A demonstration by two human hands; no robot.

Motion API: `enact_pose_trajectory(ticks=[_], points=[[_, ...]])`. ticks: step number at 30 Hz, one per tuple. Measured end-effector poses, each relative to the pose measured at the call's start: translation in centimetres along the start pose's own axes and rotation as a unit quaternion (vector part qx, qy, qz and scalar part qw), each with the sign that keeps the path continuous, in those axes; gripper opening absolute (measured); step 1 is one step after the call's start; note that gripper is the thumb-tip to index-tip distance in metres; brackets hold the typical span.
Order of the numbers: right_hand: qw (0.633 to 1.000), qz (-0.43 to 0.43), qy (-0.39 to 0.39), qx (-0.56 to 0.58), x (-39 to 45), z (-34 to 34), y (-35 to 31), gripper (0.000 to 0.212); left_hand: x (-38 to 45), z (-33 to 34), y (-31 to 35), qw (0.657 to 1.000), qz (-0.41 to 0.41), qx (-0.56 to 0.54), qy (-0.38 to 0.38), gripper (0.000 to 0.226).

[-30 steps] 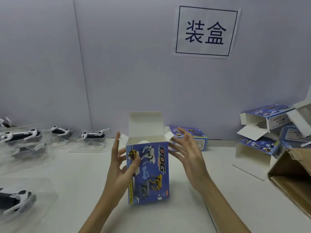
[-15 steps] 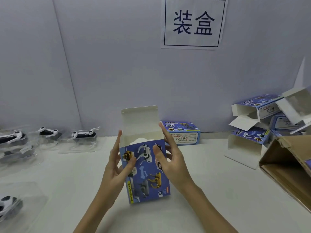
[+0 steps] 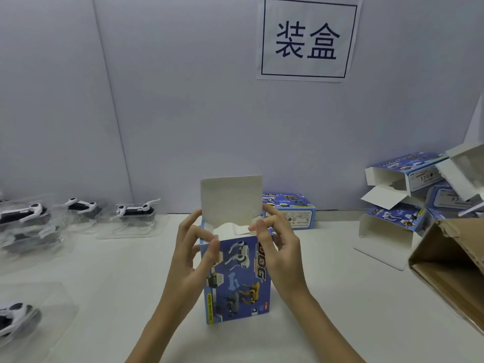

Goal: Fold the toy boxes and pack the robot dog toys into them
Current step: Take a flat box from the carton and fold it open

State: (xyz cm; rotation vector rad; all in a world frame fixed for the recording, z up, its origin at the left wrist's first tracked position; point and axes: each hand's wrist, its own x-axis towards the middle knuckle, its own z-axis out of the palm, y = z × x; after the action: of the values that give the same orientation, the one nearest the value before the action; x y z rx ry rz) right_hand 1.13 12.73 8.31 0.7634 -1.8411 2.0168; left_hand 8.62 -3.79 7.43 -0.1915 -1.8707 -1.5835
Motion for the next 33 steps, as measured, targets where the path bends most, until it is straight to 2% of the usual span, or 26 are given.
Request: enact_pose_trajectory(ticks=[1, 3, 6, 7, 9, 11, 13, 16, 18, 21, 23, 25, 27, 29, 31, 33], points=[[1.000, 0.011, 0.001, 0.012, 0.0, 0.0, -0.1, 0.025, 0.1, -0.1, 0.1, 1.000, -0.011, -0.014, -0.001, 0.008], [0.999, 0.016, 0.010, 0.042, -0.1, 0.1, -0.4, 0.024, 0.2, -0.4, 0.4, 0.999, -0.024, -0.036, -0.002, 0.025], [0.997, -0.011, 0.023, 0.078, -0.2, 0.3, -0.8, 0.050, 0.3, -0.3, 0.6, 0.996, -0.014, -0.088, 0.002, 0.038], [0.997, -0.020, 0.017, 0.070, -0.4, 0.3, -0.8, 0.060, 0.4, -0.3, 0.6, 0.996, -0.005, -0.090, 0.004, 0.048], [0.998, -0.033, -0.019, 0.047, -0.8, 0.2, -0.8, 0.066, 0.5, -0.5, 0.5, 0.998, 0.006, -0.068, -0.004, 0.063], [0.996, -0.065, -0.055, 0.028, -1.2, 0.1, -0.6, 0.064, 0.5, -0.9, 0.2, 0.999, 0.018, -0.028, -0.014, 0.058], [0.993, -0.096, -0.069, 0.015, -1.6, -0.1, 0.0, 0.067, 0.4, -1.2, -0.4, 0.998, 0.052, 0.016, -0.015, 0.042], [0.995, -0.031, -0.075, 0.066, -1.7, -0.1, 0.2, 0.061, 0.1, -1.4, -0.9, 0.993, 0.085, 0.062, -0.044, 0.049], [0.991, 0.015, -0.093, 0.099, -1.6, -0.2, 0.2, 0.052, 0.1, -1.2, -0.9, 0.993, 0.074, 0.063, -0.059, 0.053], [0.991, 0.010, -0.086, 0.099, -1.4, 0.1, 0.2, 0.042, 0.2, -0.9, -0.9, 0.997, 0.049, 0.036, -0.041, 0.051], [0.993, 0.013, -0.073, 0.087, -1.3, 0.3, 0.3, 0.058, -0.1, -0.6, -1.4, 0.997, 0.048, 0.048, -0.039, 0.059], [0.995, 0.012, -0.064, 0.076, -1.2, 0.4, 0.6, 0.079, -0.7, -0.4, -1.9, 0.998, 0.018, 0.037, -0.042, 0.082], [0.995, 0.014, -0.067, 0.077, -1.1, 0.4, 0.9, 0.090, -1.0, -0.3, -2.2, 0.999, 0.021, 0.011, -0.026, 0.083], [0.995, 0.016, -0.068, 0.069, -1.1, 0.4, 1.2, 0.087, -0.8, -0.3, -2.1, 0.999, 0.039, 0.009, -0.001, 0.071], [0.997, -0.008, -0.057, 0.041, -1.3, 0.7, 1.4, 0.066, -0.7, -0.5, -2.3, 0.996, 0.072, 0.051, 0.024, 0.060], [0.997, -0.068, -0.043, -0.010, -1.3, 0.9, 1.8, 0.043, -0.5, -1.0, -2.9, 0.977, 0.149, 0.147, 0.034, 0.064]])
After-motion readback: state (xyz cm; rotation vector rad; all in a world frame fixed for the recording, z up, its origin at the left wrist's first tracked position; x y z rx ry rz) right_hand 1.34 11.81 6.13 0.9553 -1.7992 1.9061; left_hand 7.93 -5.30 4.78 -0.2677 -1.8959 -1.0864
